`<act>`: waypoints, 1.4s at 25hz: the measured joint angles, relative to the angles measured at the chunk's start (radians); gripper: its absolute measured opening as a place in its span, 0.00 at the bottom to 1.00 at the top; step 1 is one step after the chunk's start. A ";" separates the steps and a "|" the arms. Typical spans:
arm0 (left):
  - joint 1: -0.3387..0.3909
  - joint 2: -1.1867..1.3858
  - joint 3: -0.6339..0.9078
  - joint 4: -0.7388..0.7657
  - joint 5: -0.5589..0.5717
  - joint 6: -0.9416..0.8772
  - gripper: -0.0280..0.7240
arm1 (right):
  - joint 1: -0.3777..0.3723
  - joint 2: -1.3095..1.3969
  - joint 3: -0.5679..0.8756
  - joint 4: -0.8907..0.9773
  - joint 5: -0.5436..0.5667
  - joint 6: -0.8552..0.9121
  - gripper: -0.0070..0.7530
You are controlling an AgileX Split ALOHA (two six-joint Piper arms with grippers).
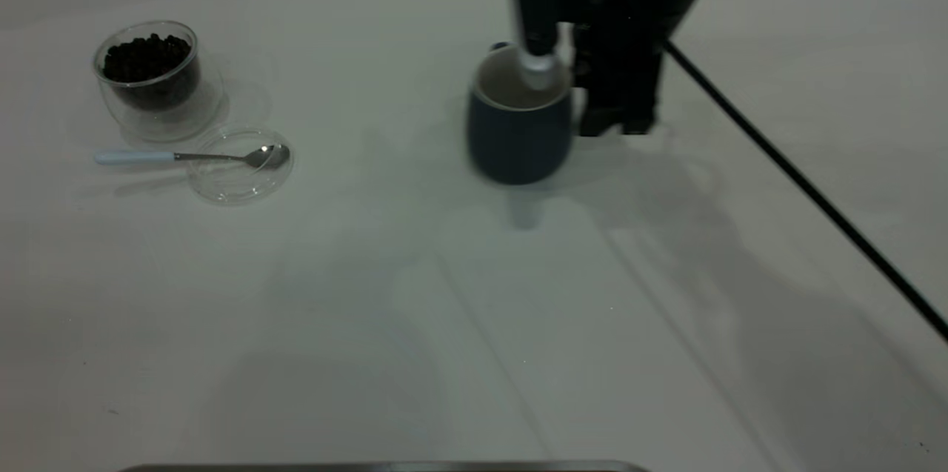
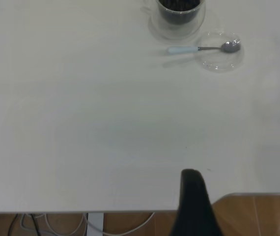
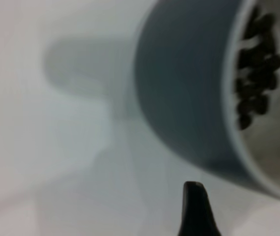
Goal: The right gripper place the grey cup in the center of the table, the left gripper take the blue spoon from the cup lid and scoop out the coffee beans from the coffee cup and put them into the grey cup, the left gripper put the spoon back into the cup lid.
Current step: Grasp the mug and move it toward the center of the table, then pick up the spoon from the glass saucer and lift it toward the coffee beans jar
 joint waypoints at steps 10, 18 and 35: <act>0.000 0.000 0.000 0.000 0.000 0.000 0.82 | 0.024 -0.087 -0.048 0.274 0.055 0.127 0.61; 0.000 0.000 0.000 0.000 0.000 0.000 0.82 | -0.094 -0.426 -0.048 0.116 0.480 0.545 0.61; 0.000 0.000 0.000 0.000 0.000 0.002 0.82 | -0.101 -1.207 0.298 -0.144 0.905 1.035 0.62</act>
